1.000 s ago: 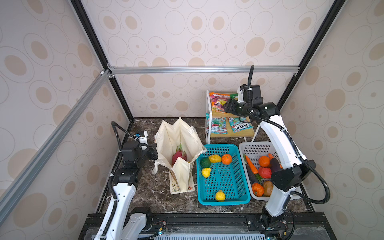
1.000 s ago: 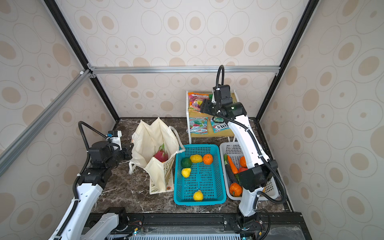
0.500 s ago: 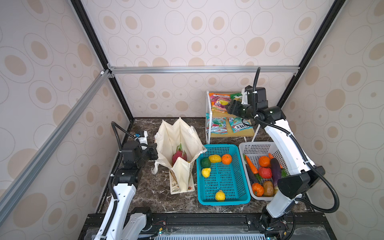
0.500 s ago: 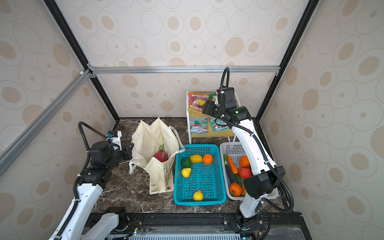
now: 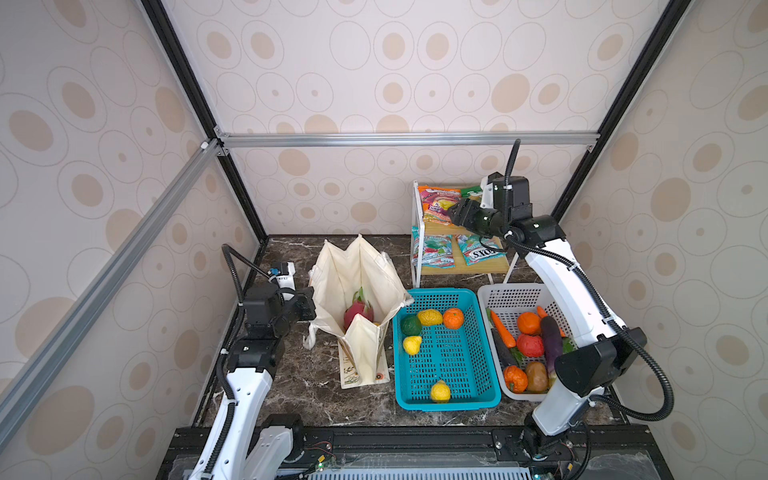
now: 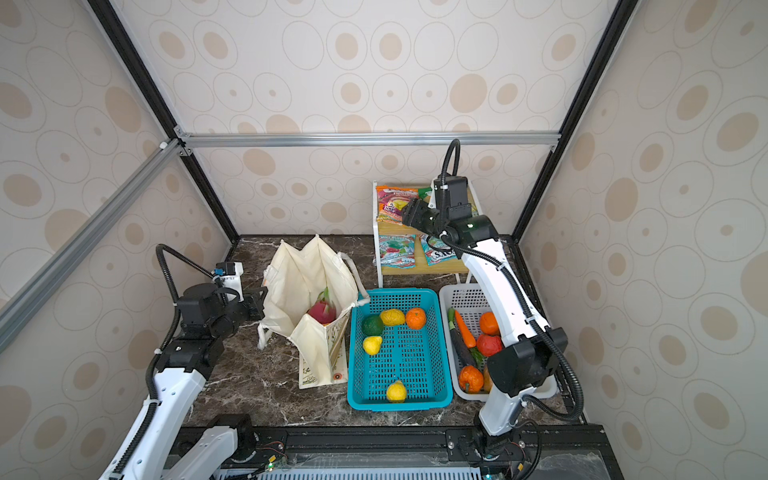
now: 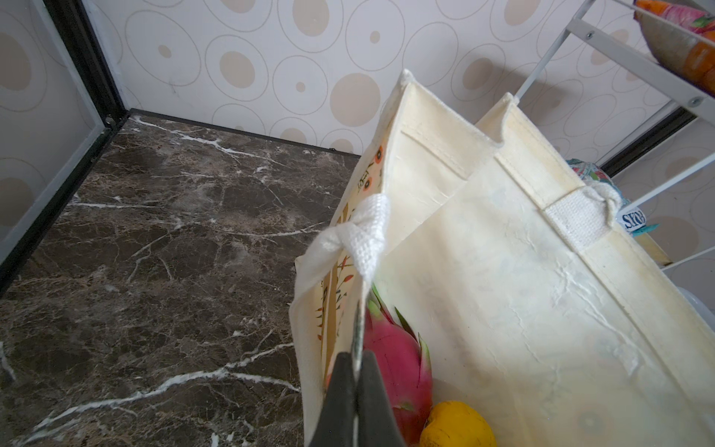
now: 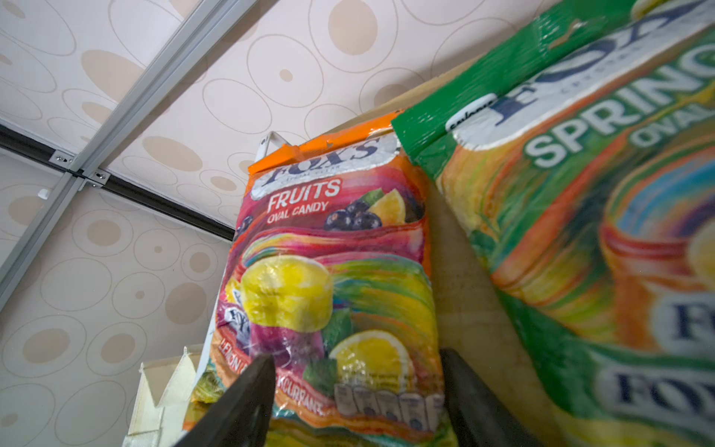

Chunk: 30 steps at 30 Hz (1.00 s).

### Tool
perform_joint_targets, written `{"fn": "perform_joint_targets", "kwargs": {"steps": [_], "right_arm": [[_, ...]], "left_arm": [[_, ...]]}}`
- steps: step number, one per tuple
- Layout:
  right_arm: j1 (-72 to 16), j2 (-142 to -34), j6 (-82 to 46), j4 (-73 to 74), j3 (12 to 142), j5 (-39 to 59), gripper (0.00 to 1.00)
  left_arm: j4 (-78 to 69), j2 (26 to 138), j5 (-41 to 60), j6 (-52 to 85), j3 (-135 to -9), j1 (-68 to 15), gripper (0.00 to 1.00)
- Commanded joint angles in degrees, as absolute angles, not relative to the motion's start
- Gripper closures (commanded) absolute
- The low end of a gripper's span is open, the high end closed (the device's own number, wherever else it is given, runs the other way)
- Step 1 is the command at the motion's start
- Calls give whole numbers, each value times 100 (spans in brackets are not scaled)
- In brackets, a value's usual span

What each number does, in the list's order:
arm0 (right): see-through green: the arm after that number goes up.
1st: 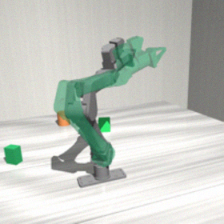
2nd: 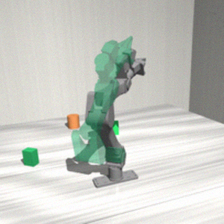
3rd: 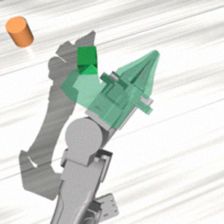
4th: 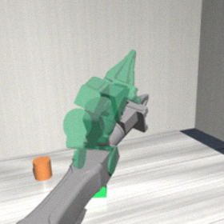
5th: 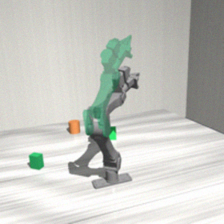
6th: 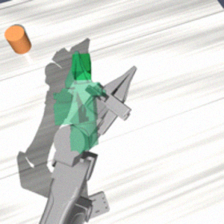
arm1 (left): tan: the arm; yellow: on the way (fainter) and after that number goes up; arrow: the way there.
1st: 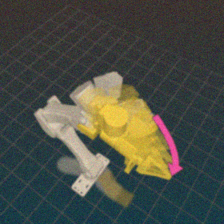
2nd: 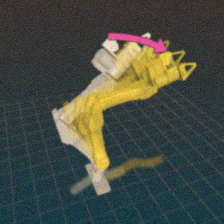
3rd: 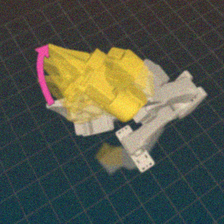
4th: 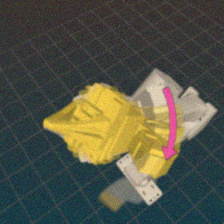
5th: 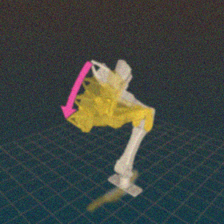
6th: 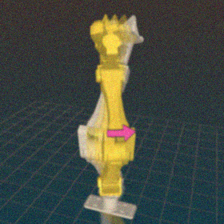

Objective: Place the food into the grocery bag and tie it
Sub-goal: 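Close the right gripper on the top of the Fox's Fruits bag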

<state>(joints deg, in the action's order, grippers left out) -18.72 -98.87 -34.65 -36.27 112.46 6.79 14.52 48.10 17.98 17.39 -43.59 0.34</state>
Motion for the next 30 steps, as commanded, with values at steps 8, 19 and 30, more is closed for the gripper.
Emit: {"fn": "perform_joint_targets", "kwargs": {"steps": [8,19,30], "right_arm": [[-1812,-9793,-3655,-3585,11033,849,63],[-1819,-9654,-3682,-3635,11196,958,100],[-2038,-9373,-3386,-3835,11739,1272,100]], "left_arm": [[1573,4761,1945,1780,-4309,62,100],[1562,4808,1977,1784,-4386,55,100],[1490,4812,2032,1878,-4349,61,100]]}}
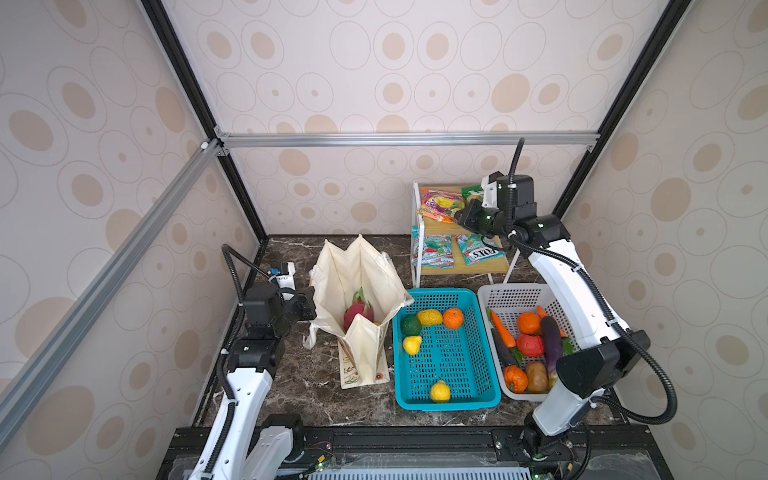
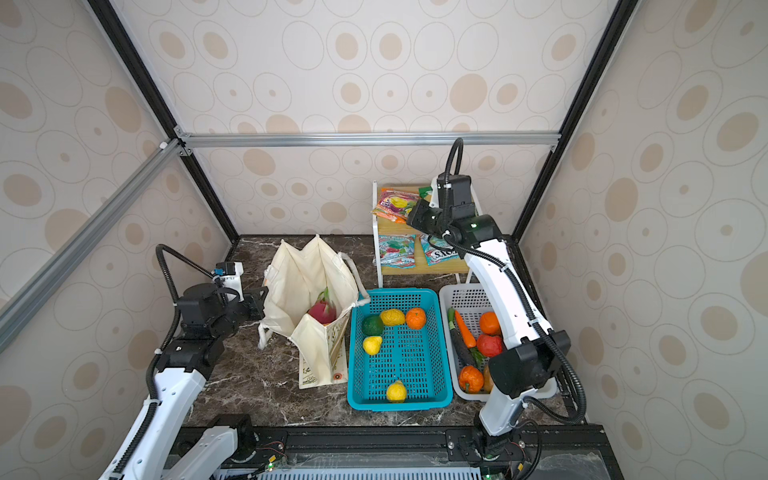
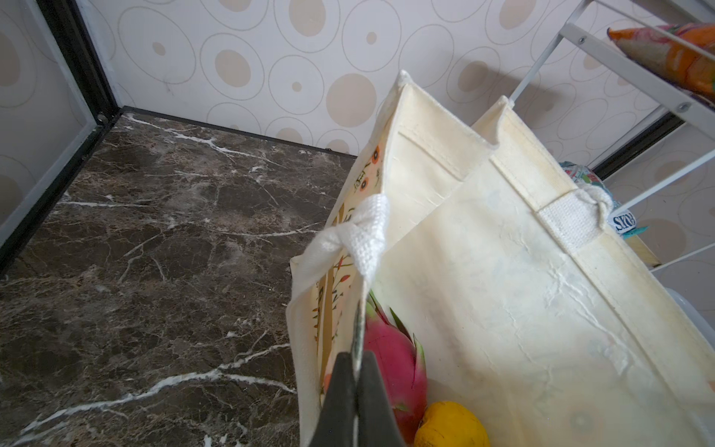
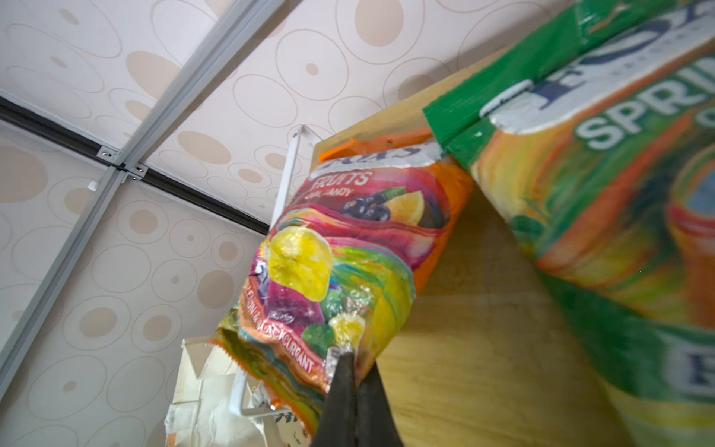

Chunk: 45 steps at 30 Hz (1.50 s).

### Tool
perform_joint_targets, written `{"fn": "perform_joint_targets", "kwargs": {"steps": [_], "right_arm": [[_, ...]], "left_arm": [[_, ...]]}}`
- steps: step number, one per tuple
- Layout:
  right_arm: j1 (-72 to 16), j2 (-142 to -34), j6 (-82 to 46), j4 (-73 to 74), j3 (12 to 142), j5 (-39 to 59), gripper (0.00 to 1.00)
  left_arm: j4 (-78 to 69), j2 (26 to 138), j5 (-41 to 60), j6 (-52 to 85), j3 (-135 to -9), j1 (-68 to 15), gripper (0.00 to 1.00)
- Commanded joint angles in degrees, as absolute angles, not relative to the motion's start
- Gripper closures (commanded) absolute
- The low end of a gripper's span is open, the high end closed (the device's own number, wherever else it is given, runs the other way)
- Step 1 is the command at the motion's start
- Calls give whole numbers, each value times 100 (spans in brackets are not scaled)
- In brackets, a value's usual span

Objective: Place the food into the grocery bag and tie it
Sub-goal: 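Close the right gripper on the top of the Fox's Fruits bag, then pull the candy bag off the shelf and carry it over the tote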

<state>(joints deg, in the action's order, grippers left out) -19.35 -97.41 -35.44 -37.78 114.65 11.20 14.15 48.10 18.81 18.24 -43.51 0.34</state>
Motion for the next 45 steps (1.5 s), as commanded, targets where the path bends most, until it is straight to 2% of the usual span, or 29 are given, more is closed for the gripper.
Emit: {"fn": "perform_joint_targets", "kwargs": {"steps": [1,6,15,20,34,40,45], "right_arm": [[-2061,-9322,-3391,-3821,11758,1304,100],[-2132,-9190,-3287,-3609,11806,1689,100],[-2126,-9624,-3031,-4163,12476,1955,100],[-2338,-9319,-3037,-4037,12461,2098,100],[-3618,-8446,-2953,-3759,11840,1619,100],[-4310,-8732,-3101,-3345,11452,1556,100],[-4751,-9444,-3242,-3034,11479,1636,100]], "left_arm": [[1487,4801,2039,1881,-4343,64,100],[1455,4787,2049,1918,-4326,58,100],[1463,4720,2057,1935,-4275,62,100],[1429,4737,2085,1968,-4242,62,100],[1258,4746,2236,2126,-4209,58,100],[1152,4746,2339,2250,-4162,63,100],[1093,4758,2411,2319,-4181,62,100]]}}
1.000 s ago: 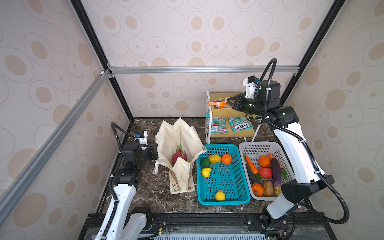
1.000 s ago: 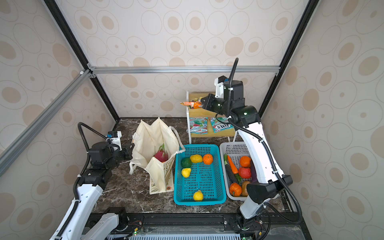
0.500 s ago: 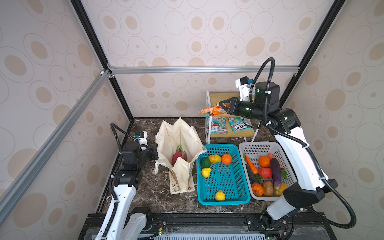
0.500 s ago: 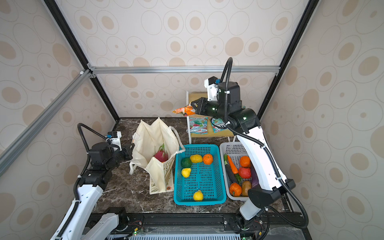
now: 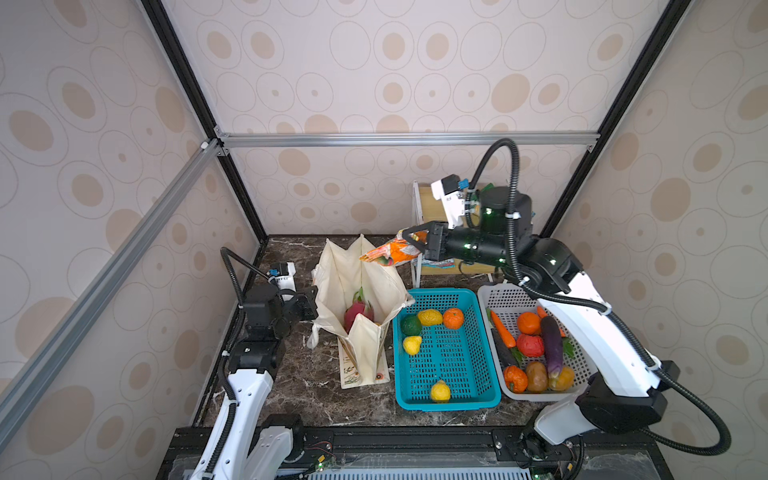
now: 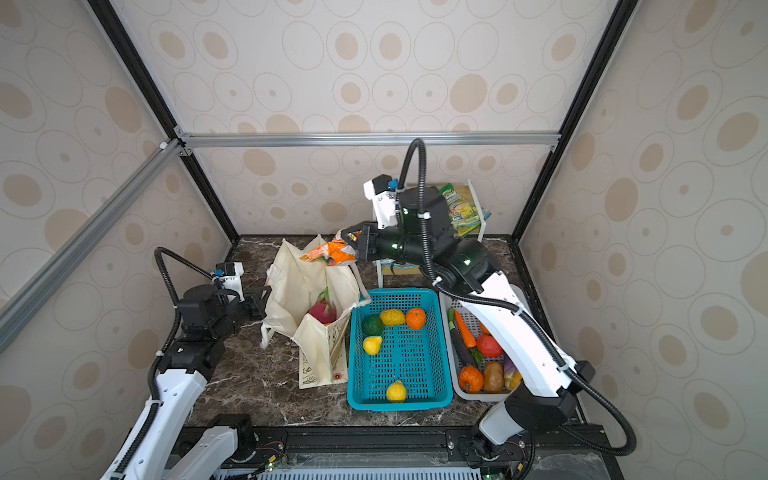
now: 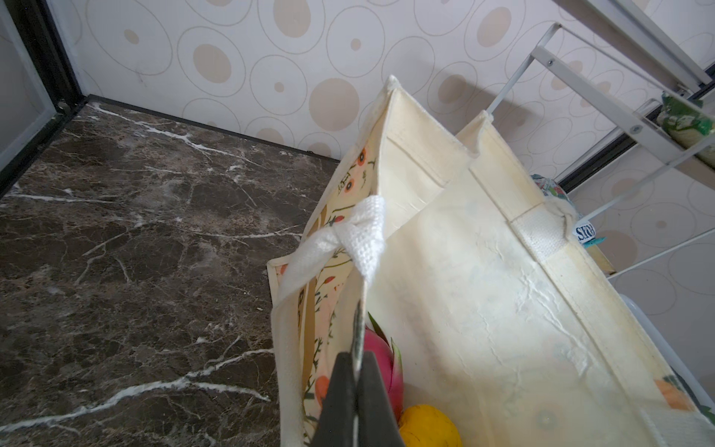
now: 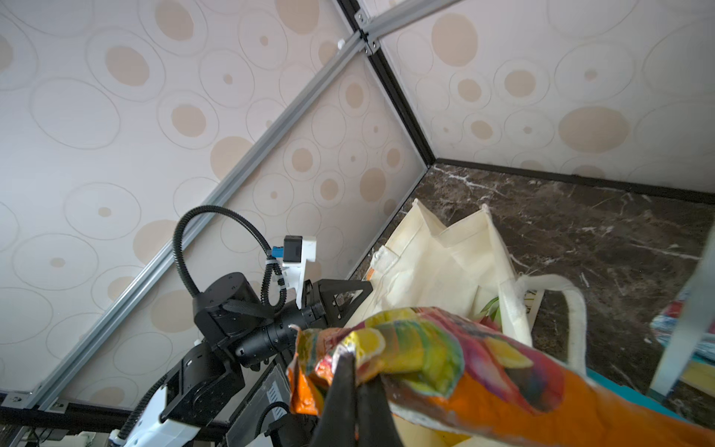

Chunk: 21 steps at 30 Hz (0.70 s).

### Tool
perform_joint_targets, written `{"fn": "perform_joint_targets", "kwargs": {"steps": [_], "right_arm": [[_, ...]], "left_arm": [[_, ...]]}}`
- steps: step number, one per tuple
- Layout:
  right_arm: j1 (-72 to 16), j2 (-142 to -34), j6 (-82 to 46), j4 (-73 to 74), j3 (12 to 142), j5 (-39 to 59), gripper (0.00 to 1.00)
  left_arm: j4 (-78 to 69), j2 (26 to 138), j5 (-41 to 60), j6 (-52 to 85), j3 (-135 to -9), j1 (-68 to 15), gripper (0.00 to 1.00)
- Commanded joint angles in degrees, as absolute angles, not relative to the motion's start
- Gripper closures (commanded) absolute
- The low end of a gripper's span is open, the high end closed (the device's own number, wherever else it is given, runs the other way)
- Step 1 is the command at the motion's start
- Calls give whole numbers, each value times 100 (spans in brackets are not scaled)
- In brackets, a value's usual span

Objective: Place the food into the grocery bag and tie it
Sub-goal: 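Pull the candy bag off the shelf and carry it over the tote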

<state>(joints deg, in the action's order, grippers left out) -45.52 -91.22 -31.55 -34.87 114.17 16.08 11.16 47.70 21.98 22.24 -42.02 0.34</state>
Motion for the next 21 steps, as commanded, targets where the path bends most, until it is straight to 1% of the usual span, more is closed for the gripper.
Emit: {"fn": "perform_joint_targets", "kwargs": {"steps": [1,5,13,16,21], "right_arm": [[-4799,-9628,-3216,-3037,11575,1631,100],[-4866,-10608,-2964,-3468,12361,1565,100],[-4844,-12352,-2373,-4260,13850,988,100],[-4837,-12562,-2198,-4184,13776,823,100],[-4884,-12232,-1944,-3442,12763,843,100]], "left_arm": [[1077,4760,2409,2336,-4176,66,100],[939,4789,2445,2451,-4149,61,100],[981,4762,2356,2424,-4200,60,100],[1061,4760,2319,2359,-4262,50,100],[1095,4782,2244,2307,-4273,53,100]]}}
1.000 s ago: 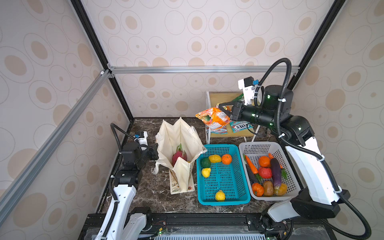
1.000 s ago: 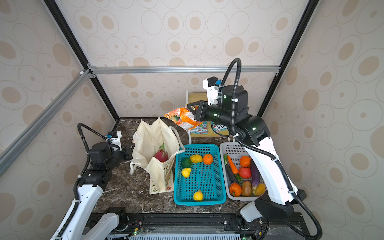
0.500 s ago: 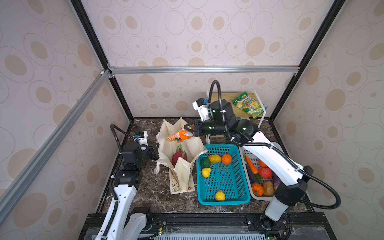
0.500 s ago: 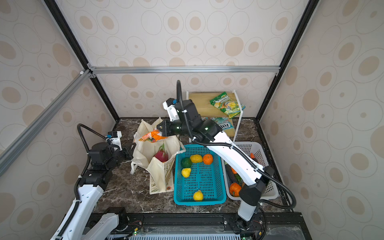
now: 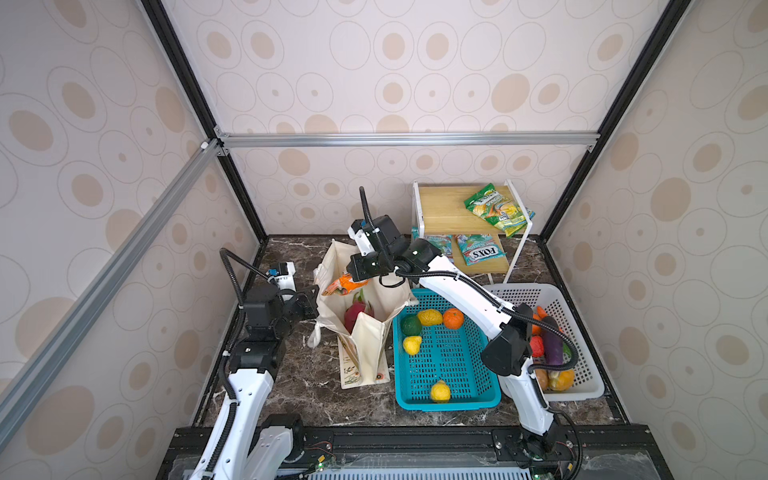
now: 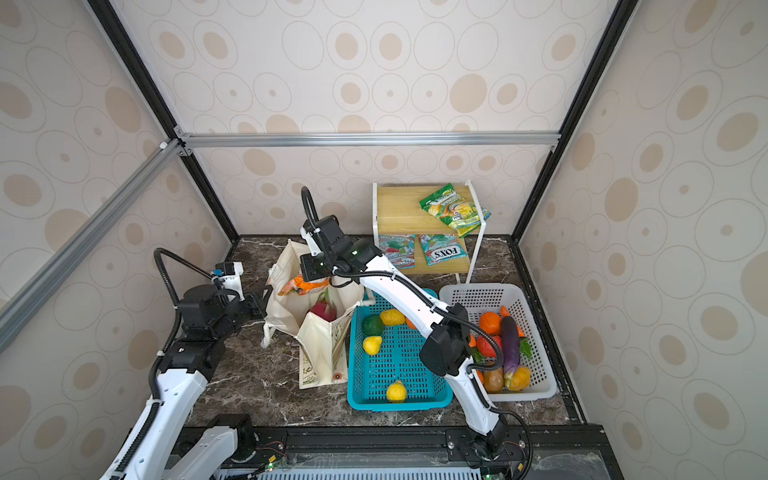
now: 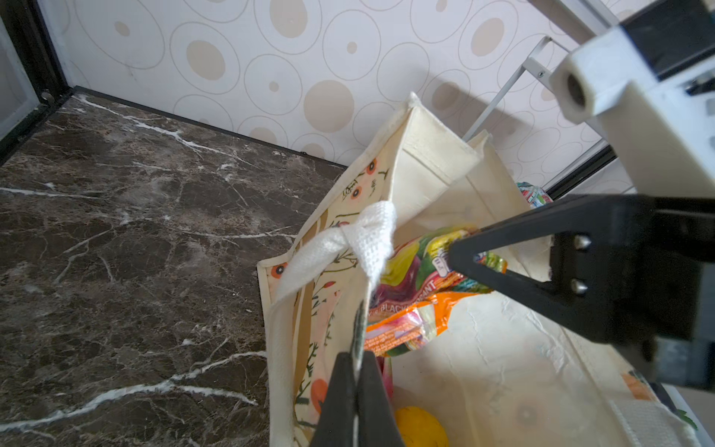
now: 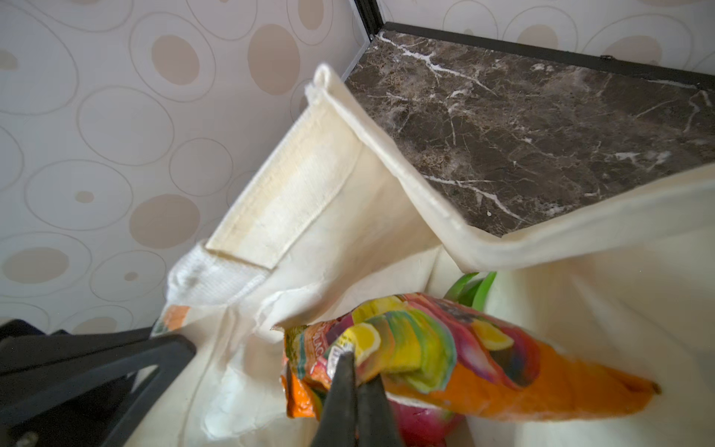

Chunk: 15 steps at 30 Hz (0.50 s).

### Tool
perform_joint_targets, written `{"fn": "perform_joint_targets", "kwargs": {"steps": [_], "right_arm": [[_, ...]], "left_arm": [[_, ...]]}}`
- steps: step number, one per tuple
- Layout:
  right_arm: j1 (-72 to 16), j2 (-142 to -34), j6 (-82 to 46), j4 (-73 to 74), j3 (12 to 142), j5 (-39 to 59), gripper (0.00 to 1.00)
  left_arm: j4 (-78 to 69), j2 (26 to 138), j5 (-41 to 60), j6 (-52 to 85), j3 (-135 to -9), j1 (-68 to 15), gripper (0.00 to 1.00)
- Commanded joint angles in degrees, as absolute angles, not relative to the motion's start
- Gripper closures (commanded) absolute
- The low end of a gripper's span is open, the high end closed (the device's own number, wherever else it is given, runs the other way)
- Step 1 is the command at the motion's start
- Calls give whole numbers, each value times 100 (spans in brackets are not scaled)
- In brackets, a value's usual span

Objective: Place the food into the grocery bag and tie it
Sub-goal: 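Lower the candy bag into the tote and open the right gripper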

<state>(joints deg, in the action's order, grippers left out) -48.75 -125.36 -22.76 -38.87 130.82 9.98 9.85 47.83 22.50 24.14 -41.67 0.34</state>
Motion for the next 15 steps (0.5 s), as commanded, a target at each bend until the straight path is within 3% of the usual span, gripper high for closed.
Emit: {"fn": "perform_joint_targets", "kwargs": {"steps": [1,8,15], "right_arm": [[-4906,-12139,-1864,-3173,12551,965,100],[-5063,-12261,-1329,-2453,12464,1741,100],[-5053,-12333,-574,-3146,12265,338,100]], "left_arm": [[1059,4784,2242,2331,-4240,50,100],[943,4885,2290,2388,-4226,56,100],[986,4849,2257,2341,-4228,55,100]]}}
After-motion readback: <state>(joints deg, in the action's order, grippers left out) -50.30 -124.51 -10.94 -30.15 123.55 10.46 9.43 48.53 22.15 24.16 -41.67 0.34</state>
